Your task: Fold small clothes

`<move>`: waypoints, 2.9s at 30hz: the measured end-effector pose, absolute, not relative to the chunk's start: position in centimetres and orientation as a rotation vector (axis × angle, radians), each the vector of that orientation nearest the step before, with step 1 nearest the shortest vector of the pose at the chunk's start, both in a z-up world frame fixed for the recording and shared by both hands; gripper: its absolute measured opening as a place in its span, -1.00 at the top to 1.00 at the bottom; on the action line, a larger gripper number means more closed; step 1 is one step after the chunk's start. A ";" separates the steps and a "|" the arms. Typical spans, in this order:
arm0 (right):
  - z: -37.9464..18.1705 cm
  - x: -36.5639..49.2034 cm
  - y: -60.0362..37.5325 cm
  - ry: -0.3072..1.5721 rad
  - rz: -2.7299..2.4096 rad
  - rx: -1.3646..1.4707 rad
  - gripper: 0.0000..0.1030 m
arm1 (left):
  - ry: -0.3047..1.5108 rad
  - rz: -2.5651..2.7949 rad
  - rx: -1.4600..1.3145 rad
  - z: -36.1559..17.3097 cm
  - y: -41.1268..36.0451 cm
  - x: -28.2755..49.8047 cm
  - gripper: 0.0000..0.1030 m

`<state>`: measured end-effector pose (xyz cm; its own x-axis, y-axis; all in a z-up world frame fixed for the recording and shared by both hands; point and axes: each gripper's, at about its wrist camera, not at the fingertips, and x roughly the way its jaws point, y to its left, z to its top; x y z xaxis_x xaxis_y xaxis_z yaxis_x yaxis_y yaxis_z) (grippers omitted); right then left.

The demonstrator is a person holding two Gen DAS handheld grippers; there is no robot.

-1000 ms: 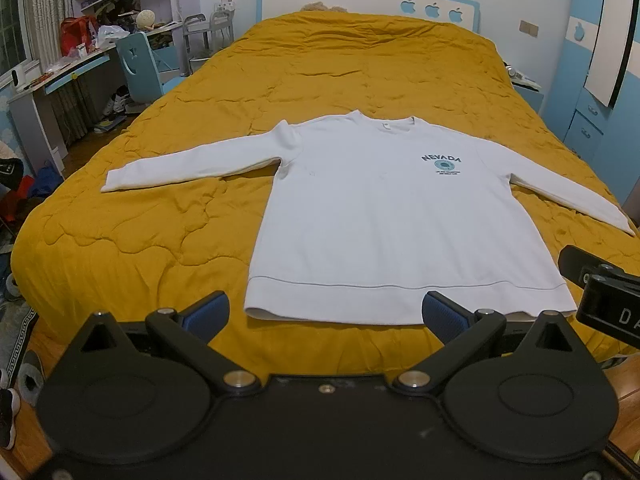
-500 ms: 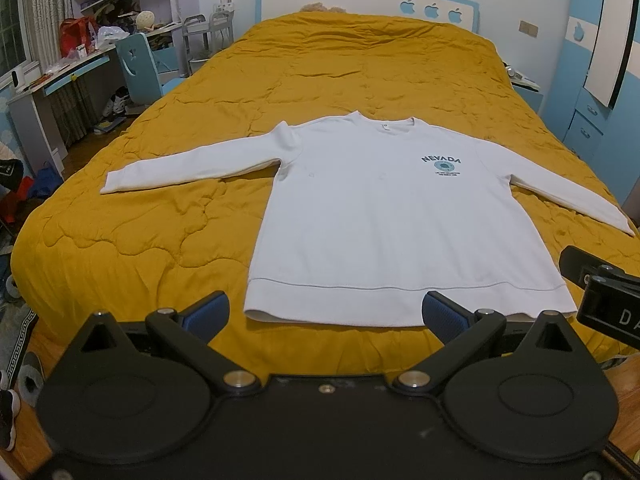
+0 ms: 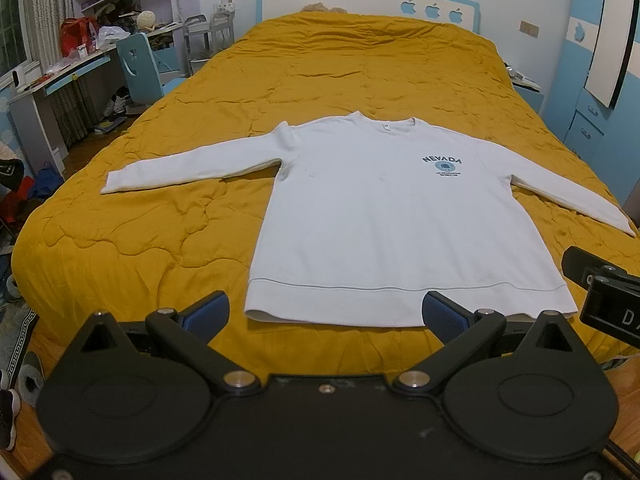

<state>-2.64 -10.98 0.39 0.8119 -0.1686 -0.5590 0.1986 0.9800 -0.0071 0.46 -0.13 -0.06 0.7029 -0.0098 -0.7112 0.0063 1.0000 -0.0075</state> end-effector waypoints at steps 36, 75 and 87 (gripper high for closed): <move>-2.0 8.5 -12.9 0.601 -0.212 0.034 -1.00 | 0.807 0.070 -0.173 -2.8 8.8 11.3 -1.00; -14.4 35.0 -8.9 0.765 -0.184 -0.030 -1.00 | 0.616 0.493 -0.847 -17.3 44.4 37.9 -0.53; -15.8 35.2 -10.0 0.806 -0.216 -0.023 -1.00 | 0.545 0.485 -0.845 -16.3 43.6 35.7 0.89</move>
